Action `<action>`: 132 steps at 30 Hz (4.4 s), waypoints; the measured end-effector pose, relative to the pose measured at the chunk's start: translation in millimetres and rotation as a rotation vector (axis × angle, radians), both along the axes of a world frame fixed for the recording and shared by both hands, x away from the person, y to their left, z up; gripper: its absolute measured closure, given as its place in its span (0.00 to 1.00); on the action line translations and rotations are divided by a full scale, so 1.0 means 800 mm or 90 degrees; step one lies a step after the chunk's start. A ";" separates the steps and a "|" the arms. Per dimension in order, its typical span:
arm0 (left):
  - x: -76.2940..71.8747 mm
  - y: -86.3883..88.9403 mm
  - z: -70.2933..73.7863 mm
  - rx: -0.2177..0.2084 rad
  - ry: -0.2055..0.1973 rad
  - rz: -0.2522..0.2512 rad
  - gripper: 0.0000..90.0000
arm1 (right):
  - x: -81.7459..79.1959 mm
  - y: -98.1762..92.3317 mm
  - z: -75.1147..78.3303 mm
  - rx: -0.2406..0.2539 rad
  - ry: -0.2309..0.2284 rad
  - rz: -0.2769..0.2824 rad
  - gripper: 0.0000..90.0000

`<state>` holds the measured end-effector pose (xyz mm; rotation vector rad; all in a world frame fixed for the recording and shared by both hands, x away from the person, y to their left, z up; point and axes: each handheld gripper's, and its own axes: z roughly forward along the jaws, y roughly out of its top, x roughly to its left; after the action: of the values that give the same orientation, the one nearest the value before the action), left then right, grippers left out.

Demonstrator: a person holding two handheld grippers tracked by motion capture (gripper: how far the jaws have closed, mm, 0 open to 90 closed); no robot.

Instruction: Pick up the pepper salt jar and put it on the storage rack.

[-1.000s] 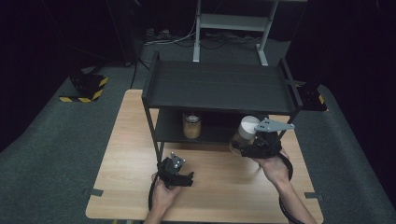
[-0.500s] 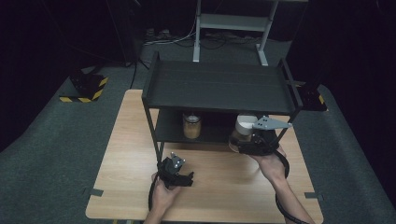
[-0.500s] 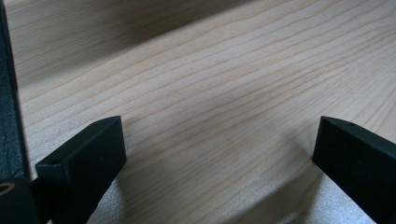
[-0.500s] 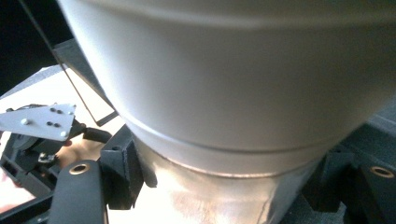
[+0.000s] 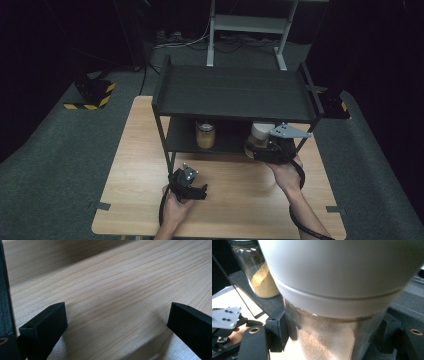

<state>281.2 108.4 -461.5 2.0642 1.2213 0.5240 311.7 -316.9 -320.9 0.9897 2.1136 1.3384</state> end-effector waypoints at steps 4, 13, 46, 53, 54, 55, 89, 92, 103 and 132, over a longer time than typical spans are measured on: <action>0.000 0.000 0.000 0.000 0.000 0.000 0.03 | -0.004 0.001 -0.009 0.016 -0.012 -0.014 0.32; 0.000 0.000 0.000 0.000 0.000 0.001 0.03 | -0.006 0.005 -0.026 0.052 -0.031 -0.044 0.32; 0.000 0.000 0.000 -0.001 0.000 0.001 0.03 | 0.001 0.002 -0.036 0.072 -0.038 -0.047 0.28; 0.000 0.000 0.000 0.000 0.000 0.000 0.03 | 0.004 -0.007 -0.030 0.062 -0.025 -0.034 0.14; 0.000 0.000 0.000 -0.001 0.000 0.000 0.03 | 0.002 -0.006 -0.028 0.058 -0.023 -0.036 0.13; 0.000 0.000 0.000 -0.001 0.000 0.001 0.03 | 0.000 -0.006 -0.028 0.051 -0.024 -0.037 0.12; 0.000 0.000 0.000 -0.001 0.000 0.001 0.03 | -0.063 -0.026 -0.034 -0.084 -0.032 -0.007 0.11; 0.000 0.000 0.000 -0.001 0.000 0.001 0.03 | -0.069 -0.028 -0.040 -0.097 -0.019 -0.001 0.10; -0.001 0.000 0.000 0.000 0.000 0.002 0.03 | -0.089 -0.063 -0.077 -0.066 0.037 -0.012 0.10; -0.001 -0.001 0.000 0.000 0.000 0.002 0.03 | -0.085 -0.094 -0.167 -0.073 0.124 -0.120 0.10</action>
<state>280.6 108.0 -461.6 2.0616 1.2250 0.5259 243.8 -392.4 -454.6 1.2789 2.1471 1.0553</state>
